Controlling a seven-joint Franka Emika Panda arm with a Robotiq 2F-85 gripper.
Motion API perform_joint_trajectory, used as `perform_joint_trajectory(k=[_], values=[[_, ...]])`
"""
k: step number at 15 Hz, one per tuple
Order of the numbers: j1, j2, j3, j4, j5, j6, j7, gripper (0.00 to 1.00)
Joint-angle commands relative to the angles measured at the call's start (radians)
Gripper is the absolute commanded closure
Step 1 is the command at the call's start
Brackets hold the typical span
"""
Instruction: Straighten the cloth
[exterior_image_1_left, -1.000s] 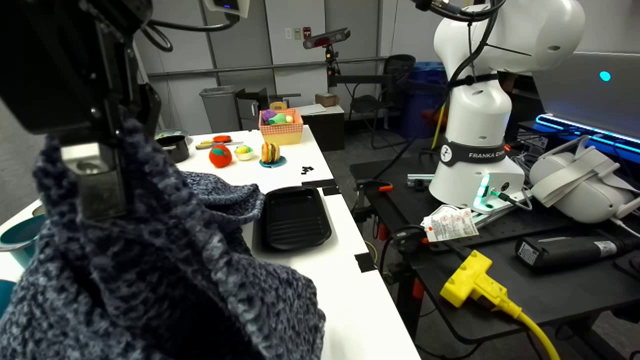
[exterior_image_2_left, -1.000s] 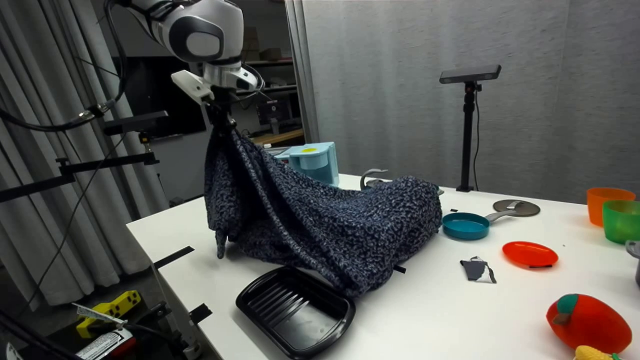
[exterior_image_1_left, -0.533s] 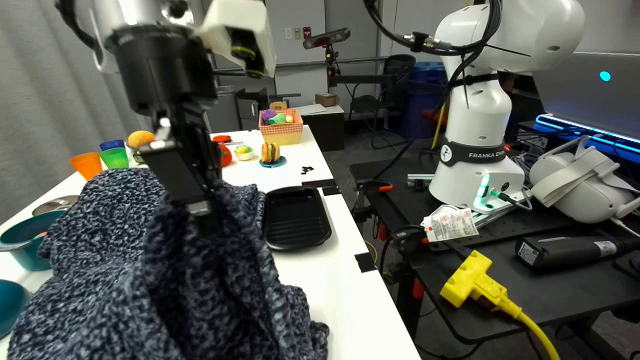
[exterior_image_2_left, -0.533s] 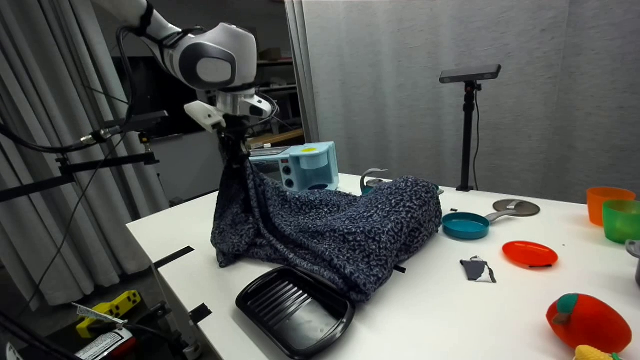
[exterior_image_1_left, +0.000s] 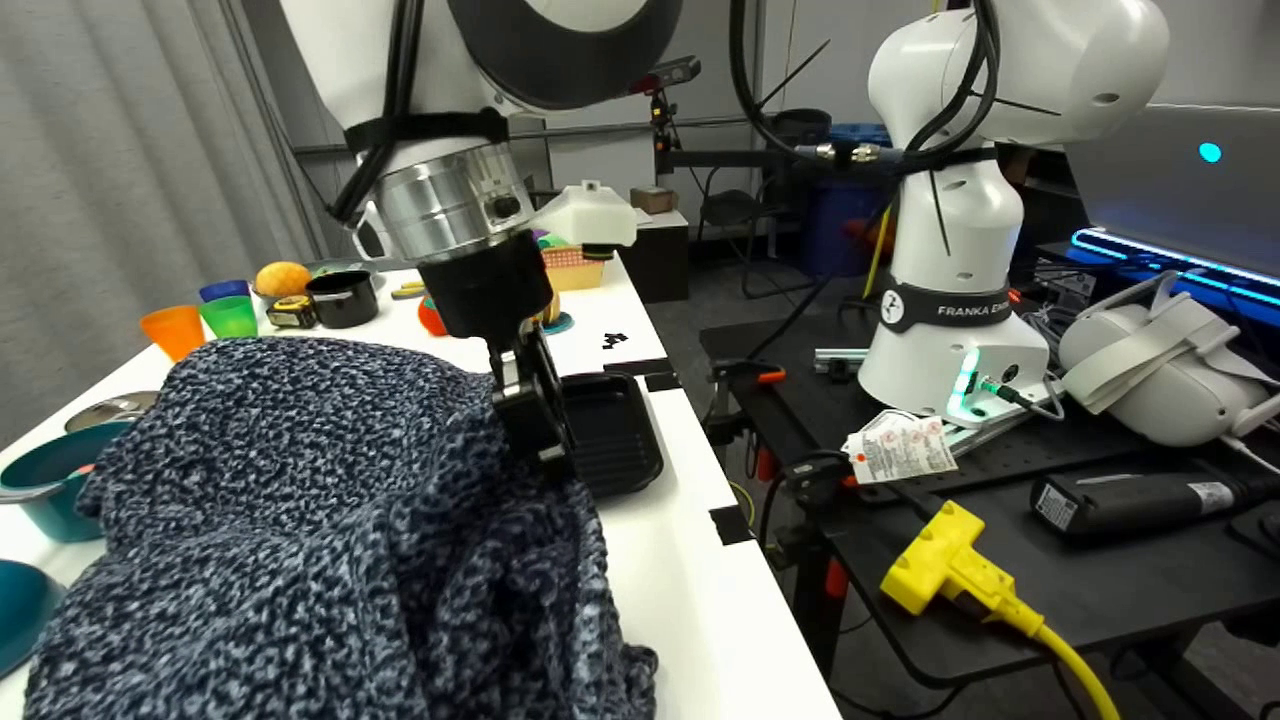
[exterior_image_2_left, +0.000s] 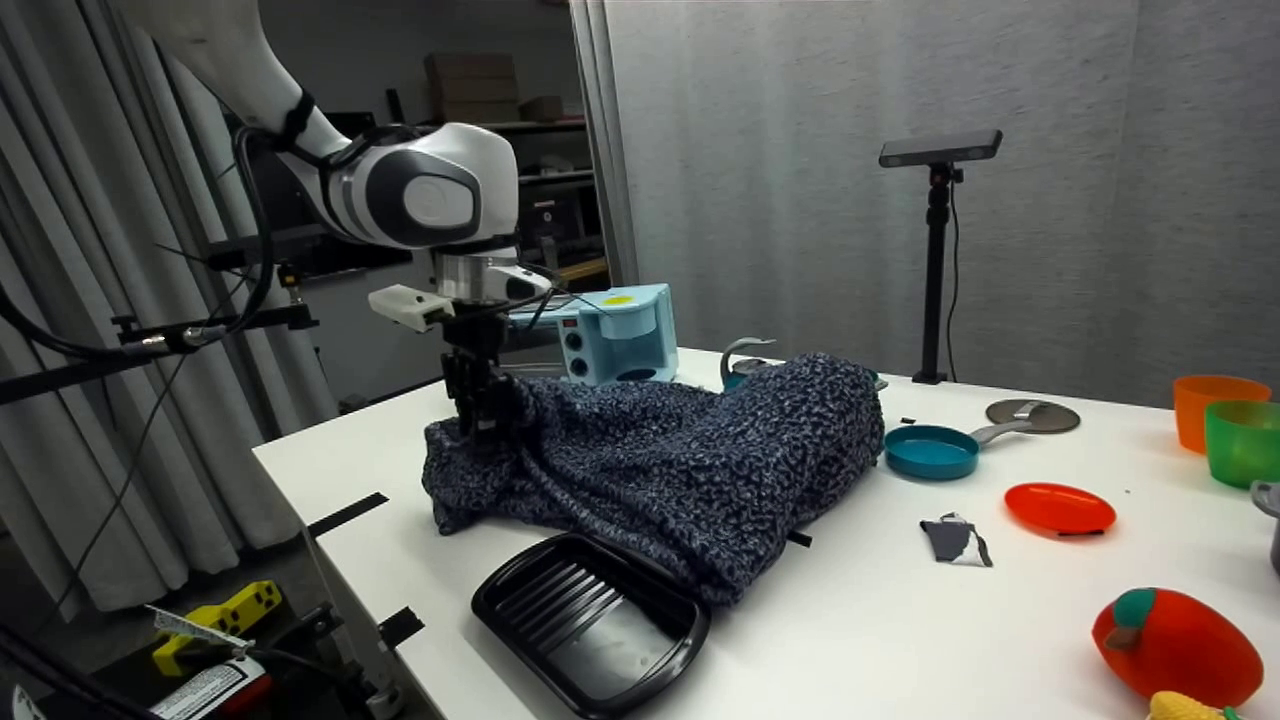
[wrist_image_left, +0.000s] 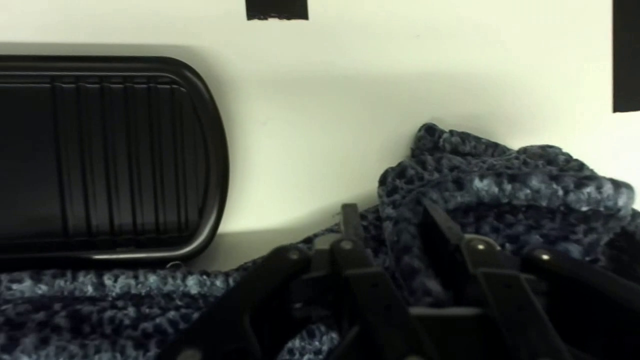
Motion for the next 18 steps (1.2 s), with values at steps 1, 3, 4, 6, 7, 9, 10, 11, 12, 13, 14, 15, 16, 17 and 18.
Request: perform_joint_trajectory(k=[1,3,4,6,7,9,10,11,12,13,14,15,16,17,18], values=[[-0.001,-0.032,-0.007,-0.035,-0.079,0.023,0.066,0.31],[0.001,-0.061,-0.005,-0.049,-0.100,0.028,0.079,0.15],[0.001,-0.081,-0.003,-0.055,-0.108,0.029,0.083,0.08],[0.001,-0.127,-0.001,-0.064,-0.132,0.021,0.096,0.00],[0.000,-0.158,0.001,-0.072,-0.140,0.015,0.099,0.00],[-0.003,-0.219,0.004,-0.093,-0.157,0.018,0.107,0.00],[-0.005,-0.252,0.006,-0.112,-0.170,0.034,0.116,0.00],[-0.007,-0.282,0.009,-0.125,-0.174,0.038,0.120,0.00],[-0.010,-0.320,0.011,-0.146,-0.176,0.051,0.119,0.00],[-0.013,-0.355,0.013,-0.168,-0.187,0.072,0.121,0.00],[-0.014,-0.401,0.019,-0.199,-0.198,0.105,0.126,0.00],[-0.016,-0.440,0.024,-0.227,-0.207,0.137,0.133,0.00],[-0.020,-0.484,0.032,-0.260,-0.224,0.177,0.141,0.00],[-0.023,-0.526,0.038,-0.288,-0.229,0.210,0.148,0.00],[-0.026,-0.565,0.045,-0.314,-0.232,0.243,0.159,0.00]])
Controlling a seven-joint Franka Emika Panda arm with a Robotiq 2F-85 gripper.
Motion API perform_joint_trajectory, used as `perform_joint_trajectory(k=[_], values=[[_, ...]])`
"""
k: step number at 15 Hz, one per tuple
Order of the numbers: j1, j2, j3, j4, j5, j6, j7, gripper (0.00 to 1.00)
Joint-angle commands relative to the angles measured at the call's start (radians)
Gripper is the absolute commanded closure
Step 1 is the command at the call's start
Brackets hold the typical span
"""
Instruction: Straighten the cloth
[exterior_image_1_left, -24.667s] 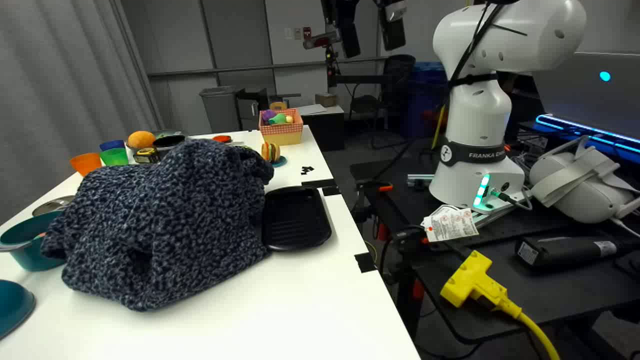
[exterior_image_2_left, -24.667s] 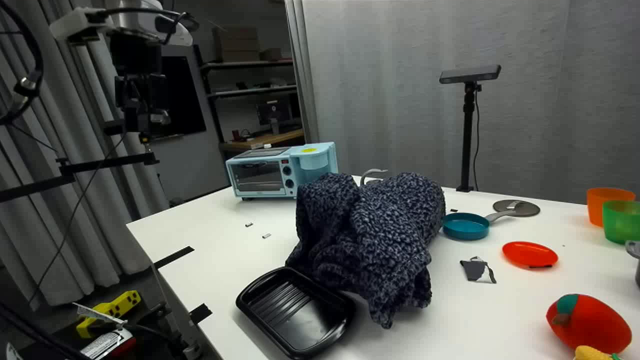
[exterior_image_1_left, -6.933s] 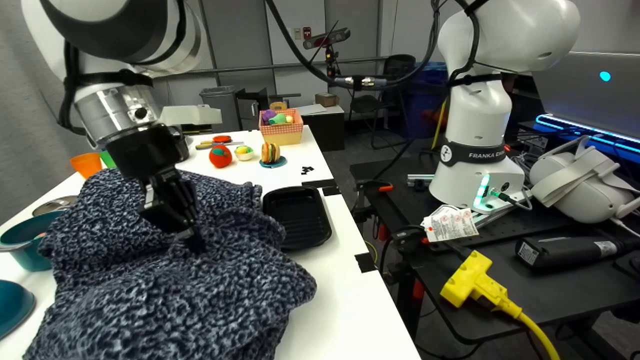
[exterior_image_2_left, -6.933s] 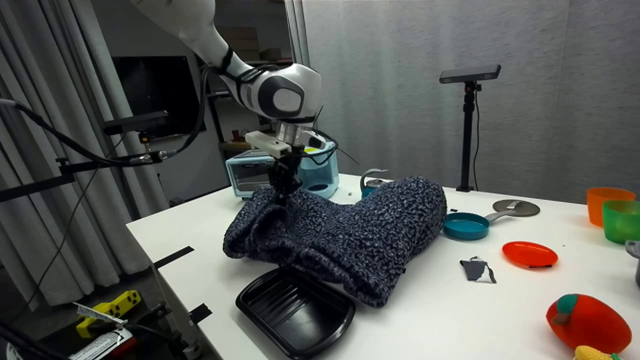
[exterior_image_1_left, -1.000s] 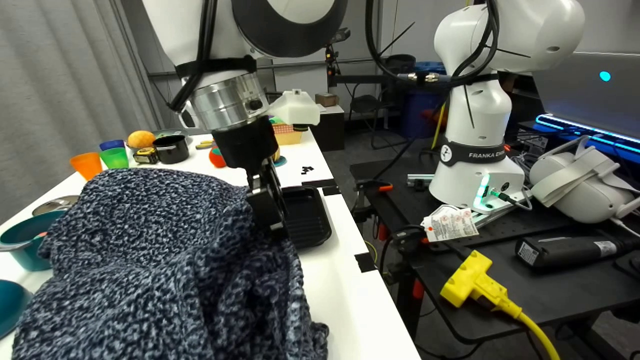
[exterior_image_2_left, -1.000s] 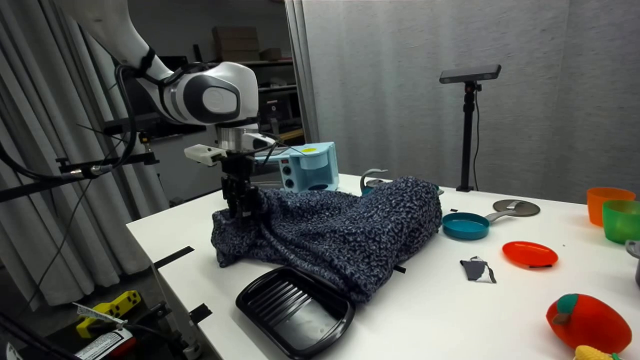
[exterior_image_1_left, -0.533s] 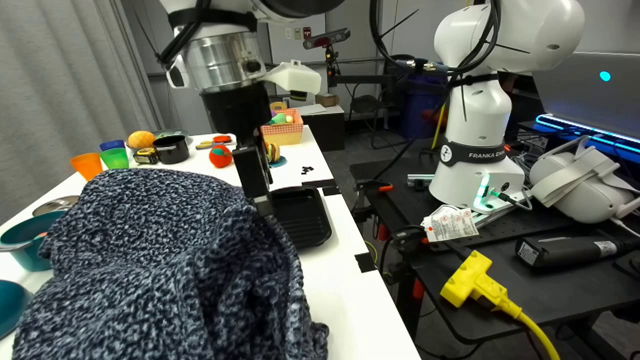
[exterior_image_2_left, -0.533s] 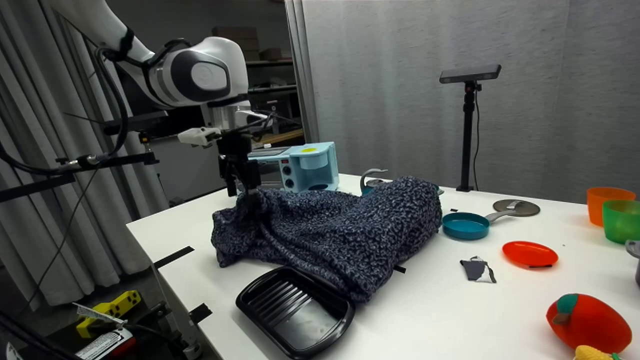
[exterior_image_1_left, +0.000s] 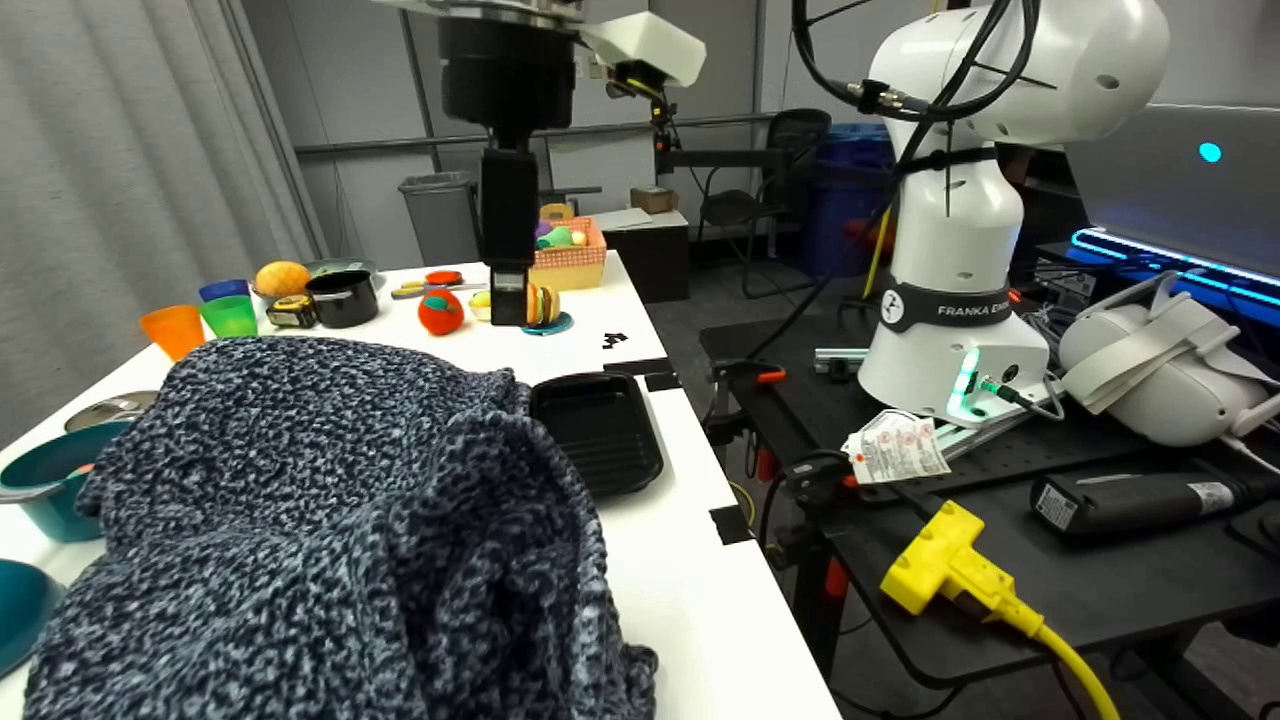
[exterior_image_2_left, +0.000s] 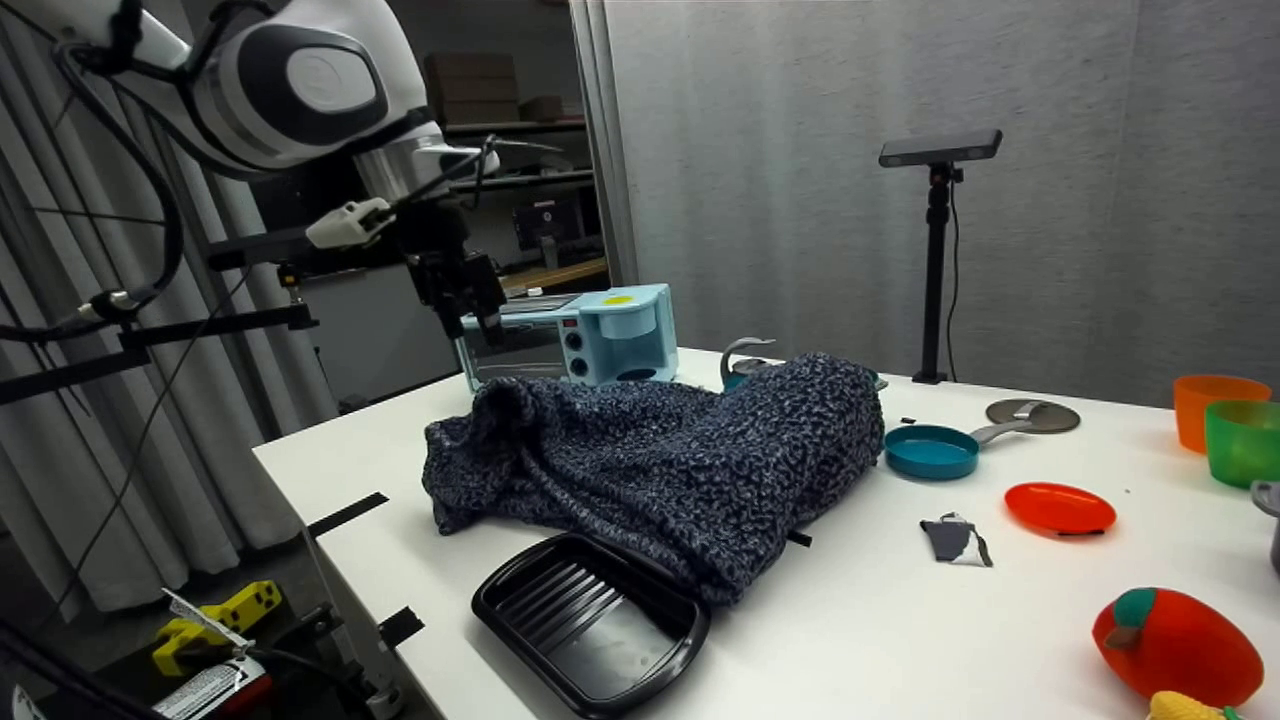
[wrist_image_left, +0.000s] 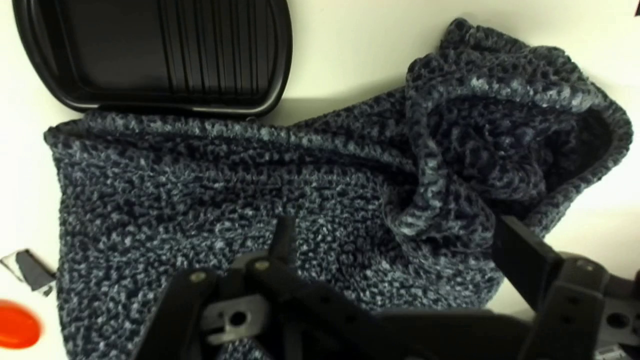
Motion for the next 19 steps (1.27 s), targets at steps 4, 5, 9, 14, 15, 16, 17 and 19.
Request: perform_joint_trajectory(k=[4,5,9,14,15,16,17,19], values=[[-0.041,-0.308,0.064,-0.218,-0.025,0.181,0.077,0.00],[-0.024,-0.198,0.046,-0.136,0.003,0.137,0.034,0.00],[-0.031,-0.281,0.059,-0.189,0.003,0.147,0.043,0.00],[-0.034,-0.283,0.059,-0.190,0.003,0.147,0.044,0.00],[-0.034,-0.283,0.059,-0.190,0.003,0.147,0.044,0.00],[-0.034,-0.283,0.059,-0.190,0.003,0.147,0.044,0.00],[-0.034,-0.283,0.059,-0.190,0.003,0.147,0.044,0.00],[-0.034,-0.283,0.059,-0.190,0.003,0.147,0.044,0.00]])
